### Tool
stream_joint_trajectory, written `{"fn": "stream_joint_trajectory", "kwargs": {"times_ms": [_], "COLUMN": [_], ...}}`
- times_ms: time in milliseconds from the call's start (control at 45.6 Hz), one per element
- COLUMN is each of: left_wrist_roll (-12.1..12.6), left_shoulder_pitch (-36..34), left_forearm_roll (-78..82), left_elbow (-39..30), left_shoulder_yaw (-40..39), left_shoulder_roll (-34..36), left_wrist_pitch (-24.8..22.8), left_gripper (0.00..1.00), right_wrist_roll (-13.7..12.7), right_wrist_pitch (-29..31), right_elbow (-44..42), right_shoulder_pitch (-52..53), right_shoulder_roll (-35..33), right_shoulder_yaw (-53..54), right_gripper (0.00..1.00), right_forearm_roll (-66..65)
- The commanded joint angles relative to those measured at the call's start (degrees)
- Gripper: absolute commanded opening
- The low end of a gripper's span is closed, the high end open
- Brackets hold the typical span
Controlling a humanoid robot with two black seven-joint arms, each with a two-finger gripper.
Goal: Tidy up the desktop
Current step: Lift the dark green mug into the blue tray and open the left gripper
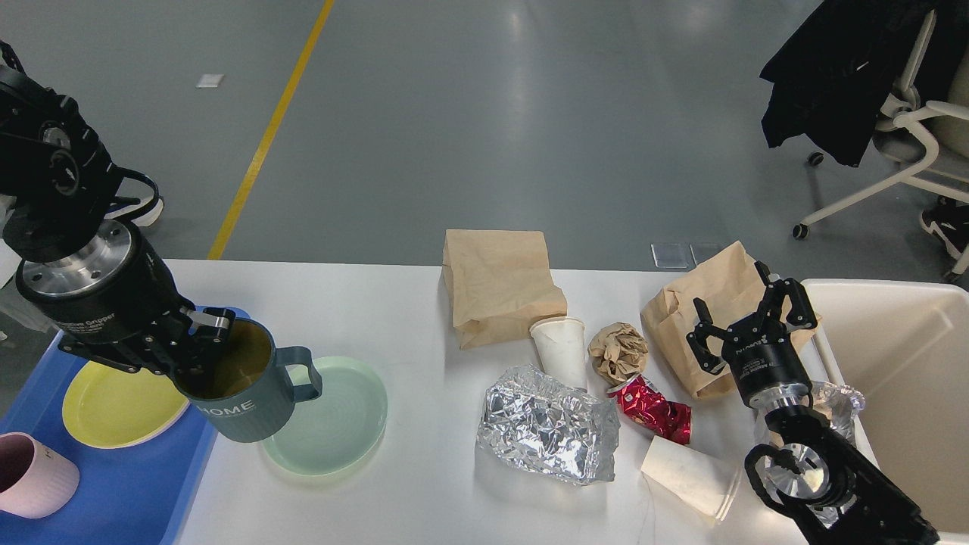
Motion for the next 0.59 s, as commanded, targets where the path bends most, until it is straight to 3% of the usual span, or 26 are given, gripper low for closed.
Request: {"fn": "stream_joint_trajectory", "kwargs": {"times_ms": [0,154,395,571], "left_wrist_roll": [-2.16,-5.15,-5.24,-5.24], "left_shoulder_pitch": [2.06,10.83,27.01,40.1], "left_forearm_roll": [1.45,9.25,18.76,22.02], "left_elbow": [0.7,6.83,21.78,30.84], "left_shoulder_yaw": [2.78,3.57,-0.46,-7.67], "left_shoulder_roll": [2.08,11.82,26.25,30.3], "left_wrist_pitch": [0.41,0.59,0.5,1.99], "left_gripper": [0.0,0.0,0.0,0.0], "right_wrist_roll": [0.0,0.0,0.0,0.0], "right_wrist_pitch": [0.0,0.0,0.0,0.0], "right_elbow": [0.01,0.01,0.01,0.09], "right_shoulder_pitch": [-0.06,-0.06,-0.06,-0.06], "right_shoulder_roll": [0.0,0.0,0.0,0.0], "right_shoulder_yaw": [0.0,0.0,0.0,0.0], "right_gripper": [1.0,1.0,1.0,1.0], "right_forearm_roll": [-0.01,-0.01,-0.01,-0.01]}}
